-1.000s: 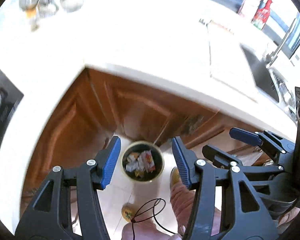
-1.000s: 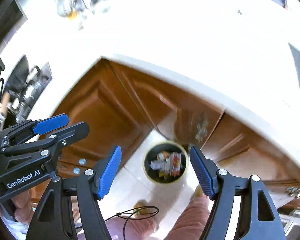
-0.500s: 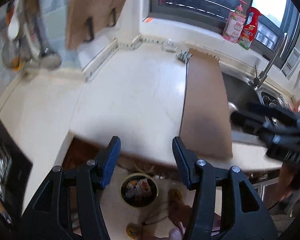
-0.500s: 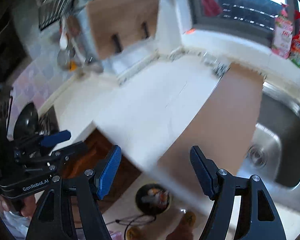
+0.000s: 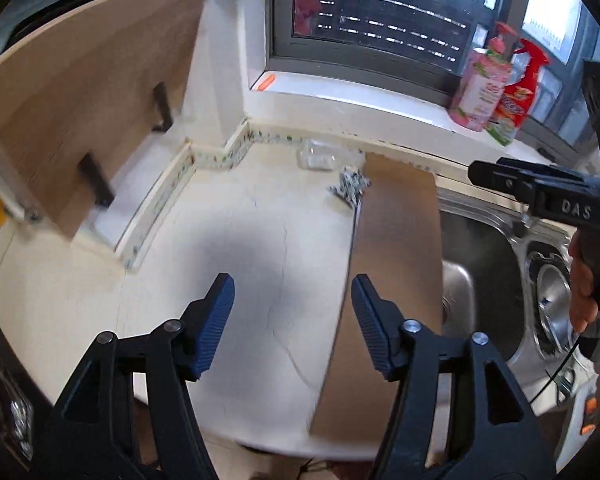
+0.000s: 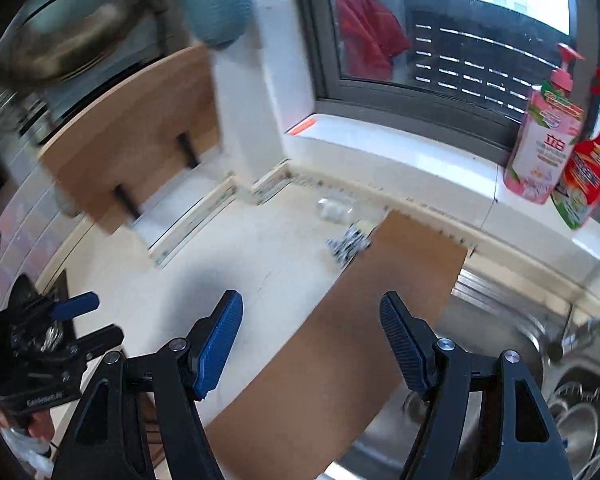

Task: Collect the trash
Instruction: 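Raise both open tools back toward the counter corner, then grasp the patterned wrapper with the right tool while the left tool reaches the clear bottle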

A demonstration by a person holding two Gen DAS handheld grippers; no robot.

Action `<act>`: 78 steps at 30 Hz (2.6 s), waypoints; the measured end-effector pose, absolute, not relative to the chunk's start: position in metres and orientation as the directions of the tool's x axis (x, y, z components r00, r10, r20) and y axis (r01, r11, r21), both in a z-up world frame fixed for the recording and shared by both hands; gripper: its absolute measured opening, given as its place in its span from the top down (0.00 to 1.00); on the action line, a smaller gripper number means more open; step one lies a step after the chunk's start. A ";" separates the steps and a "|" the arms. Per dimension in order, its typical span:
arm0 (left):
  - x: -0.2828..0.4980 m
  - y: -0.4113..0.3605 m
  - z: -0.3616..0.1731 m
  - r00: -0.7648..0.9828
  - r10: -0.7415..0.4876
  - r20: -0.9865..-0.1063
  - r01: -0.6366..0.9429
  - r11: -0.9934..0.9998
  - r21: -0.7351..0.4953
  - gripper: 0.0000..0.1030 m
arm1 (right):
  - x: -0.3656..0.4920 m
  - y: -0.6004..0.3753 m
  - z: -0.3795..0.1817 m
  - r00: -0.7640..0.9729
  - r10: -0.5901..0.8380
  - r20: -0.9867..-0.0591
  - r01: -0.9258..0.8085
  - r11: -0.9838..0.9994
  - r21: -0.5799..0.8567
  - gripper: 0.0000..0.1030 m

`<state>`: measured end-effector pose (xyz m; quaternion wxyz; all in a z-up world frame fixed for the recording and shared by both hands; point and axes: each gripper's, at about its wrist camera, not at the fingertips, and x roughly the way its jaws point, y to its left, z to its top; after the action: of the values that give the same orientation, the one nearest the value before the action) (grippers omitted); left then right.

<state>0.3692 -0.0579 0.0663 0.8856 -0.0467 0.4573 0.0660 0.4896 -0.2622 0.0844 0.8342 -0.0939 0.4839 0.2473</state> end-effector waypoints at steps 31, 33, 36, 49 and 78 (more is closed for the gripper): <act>0.586 -0.041 -0.055 0.465 0.024 -0.885 -0.085 0.996 -0.018 0.44 | 0.670 -0.205 -0.206 0.227 0.273 -0.935 -0.536 0.836 0.114 0.47; 0.595 -0.048 -0.054 0.461 0.035 -0.887 -0.037 0.999 0.020 0.44 | 0.668 -0.203 -0.207 0.230 0.284 -0.931 -0.551 0.826 0.116 0.61; 0.608 -0.059 -0.057 0.456 0.074 -0.887 0.036 0.994 0.102 0.44 | 0.665 -0.199 -0.205 0.232 0.297 -0.926 -0.572 0.812 0.118 0.66; 0.669 -0.097 -0.077 0.467 0.192 -0.863 0.328 0.869 0.370 0.44 | 0.669 -0.251 -0.181 0.235 0.497 -0.835 -0.441 0.820 0.364 0.79; 0.746 -0.132 -0.144 0.470 0.298 -0.831 0.546 0.641 0.539 0.39 | 0.676 -0.304 -0.204 0.241 0.605 -0.759 -0.270 0.793 0.546 0.79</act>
<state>0.7457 -0.1321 -0.1436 0.7501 0.4153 0.5081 -0.0824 0.6757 -0.3038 -0.2037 0.7727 0.1526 0.5473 0.2831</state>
